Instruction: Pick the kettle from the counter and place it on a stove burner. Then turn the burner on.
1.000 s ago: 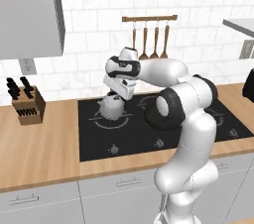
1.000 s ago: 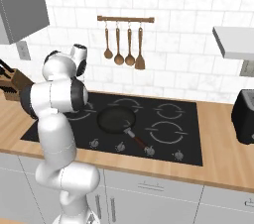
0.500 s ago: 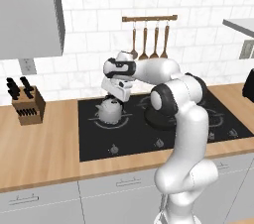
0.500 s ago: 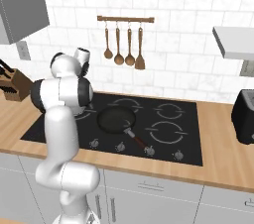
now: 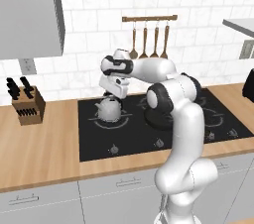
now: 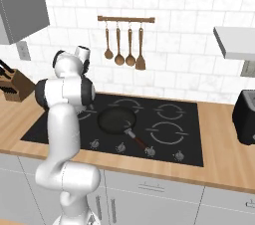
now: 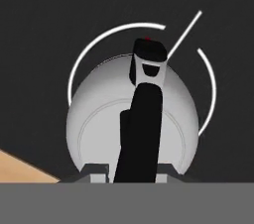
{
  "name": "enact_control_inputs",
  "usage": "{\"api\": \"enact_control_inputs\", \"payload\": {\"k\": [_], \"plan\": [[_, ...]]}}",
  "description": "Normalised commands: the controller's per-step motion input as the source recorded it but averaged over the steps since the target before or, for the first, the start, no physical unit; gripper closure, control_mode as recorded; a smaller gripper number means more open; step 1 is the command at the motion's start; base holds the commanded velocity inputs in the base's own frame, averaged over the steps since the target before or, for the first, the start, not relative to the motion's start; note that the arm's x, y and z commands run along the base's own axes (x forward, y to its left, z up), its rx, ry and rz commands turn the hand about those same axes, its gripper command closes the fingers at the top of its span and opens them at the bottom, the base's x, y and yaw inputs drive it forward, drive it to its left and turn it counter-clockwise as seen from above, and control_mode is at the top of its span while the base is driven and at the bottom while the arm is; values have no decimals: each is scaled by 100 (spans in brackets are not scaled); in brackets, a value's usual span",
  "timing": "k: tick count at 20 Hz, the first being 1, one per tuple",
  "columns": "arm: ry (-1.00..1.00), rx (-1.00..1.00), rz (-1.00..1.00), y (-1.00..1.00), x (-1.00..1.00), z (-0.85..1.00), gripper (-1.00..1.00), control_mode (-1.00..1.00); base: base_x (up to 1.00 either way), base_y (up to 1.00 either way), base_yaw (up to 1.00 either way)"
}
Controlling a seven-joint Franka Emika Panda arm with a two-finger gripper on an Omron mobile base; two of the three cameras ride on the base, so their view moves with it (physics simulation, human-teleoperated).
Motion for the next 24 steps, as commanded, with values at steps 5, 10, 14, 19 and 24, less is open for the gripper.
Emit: {"api": "enact_control_inputs", "payload": {"k": [5,10,14,19,24], "plan": [[-3,0,0,0,-10,1,-100,-100,0,0,0],[-22,0,0,-3,-54,30,-100,-100,0,0,0],[-42,0,0,-9,-92,79,-100,-100,0,0,0],[-41,0,7,-7,-100,80,-100,-100,0,0,0],[-24,0,25,2,-100,48,-100,-100,0,0,0]]}}
